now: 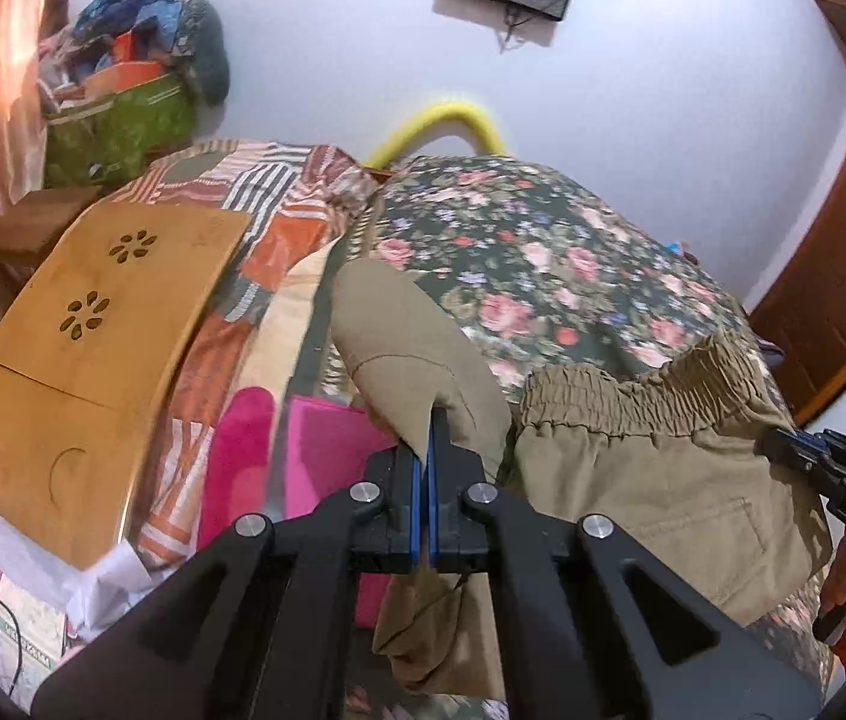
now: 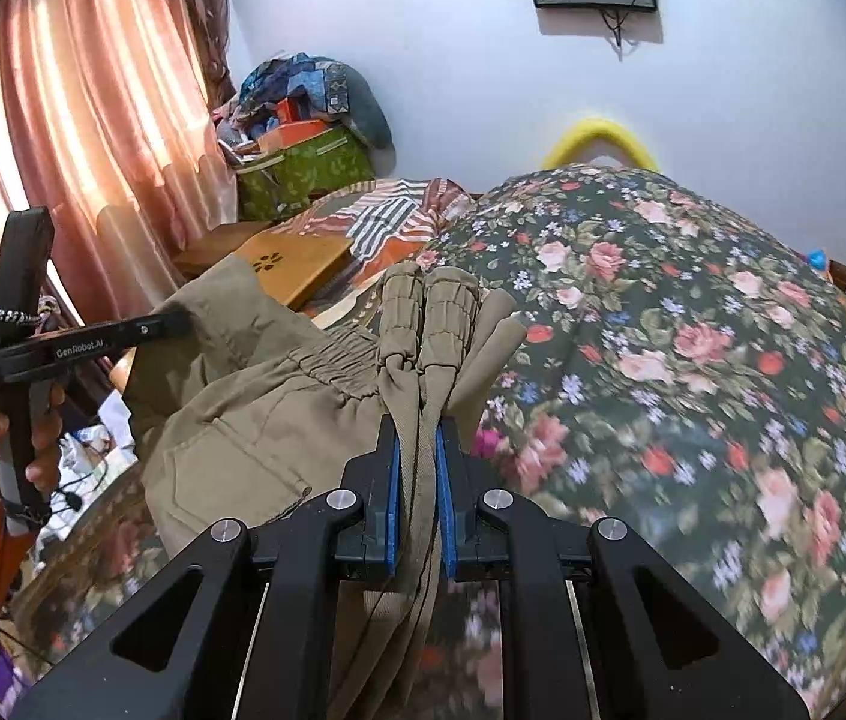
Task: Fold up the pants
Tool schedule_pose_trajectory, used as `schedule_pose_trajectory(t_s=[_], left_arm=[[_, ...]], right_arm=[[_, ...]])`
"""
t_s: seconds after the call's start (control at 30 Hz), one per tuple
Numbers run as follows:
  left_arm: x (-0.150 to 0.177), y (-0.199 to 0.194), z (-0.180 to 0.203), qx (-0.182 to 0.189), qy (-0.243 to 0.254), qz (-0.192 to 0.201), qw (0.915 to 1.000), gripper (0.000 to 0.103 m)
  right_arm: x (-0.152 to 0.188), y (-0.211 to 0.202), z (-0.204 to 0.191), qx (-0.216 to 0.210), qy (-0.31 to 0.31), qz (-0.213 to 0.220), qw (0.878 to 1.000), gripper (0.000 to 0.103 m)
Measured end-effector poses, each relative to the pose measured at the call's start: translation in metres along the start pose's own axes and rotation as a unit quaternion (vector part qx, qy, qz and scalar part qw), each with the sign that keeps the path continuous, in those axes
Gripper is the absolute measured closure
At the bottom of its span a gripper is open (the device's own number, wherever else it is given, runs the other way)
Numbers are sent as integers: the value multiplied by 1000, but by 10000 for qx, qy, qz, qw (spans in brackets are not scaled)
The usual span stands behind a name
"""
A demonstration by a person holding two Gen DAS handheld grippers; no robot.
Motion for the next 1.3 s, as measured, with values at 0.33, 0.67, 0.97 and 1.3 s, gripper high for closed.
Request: schedule_pose_trajectory(t_s=[0.33,0.67,0.97,1.3], left_arm=[[41,83,-77,-251,-631,-817,9943,102],[56,53,-76,-957,-167,-662,9931,93],[53,-45,-11,-752,336,-82,9966,93],[33,-230,108,-6,794,1605,9838,64]], right_arm=[[35,76,29,68,295,-714,9970,93],[57,53,38,429,219,-980,9940,74],[27,-32,-2,493,-251,-281,9981,74],[-16,-168,-69,404,-507,1075,9921,59]])
Point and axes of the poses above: each gripper's, at about its wrist camera, not at the fingertips, and y roughly the way its jaws point, z to its right, x to its underside, the point moved 9 cm from there along y, roughly the way its jaws point, and after that the axes turned 4 degrees about -y, right-handed, at the moved point
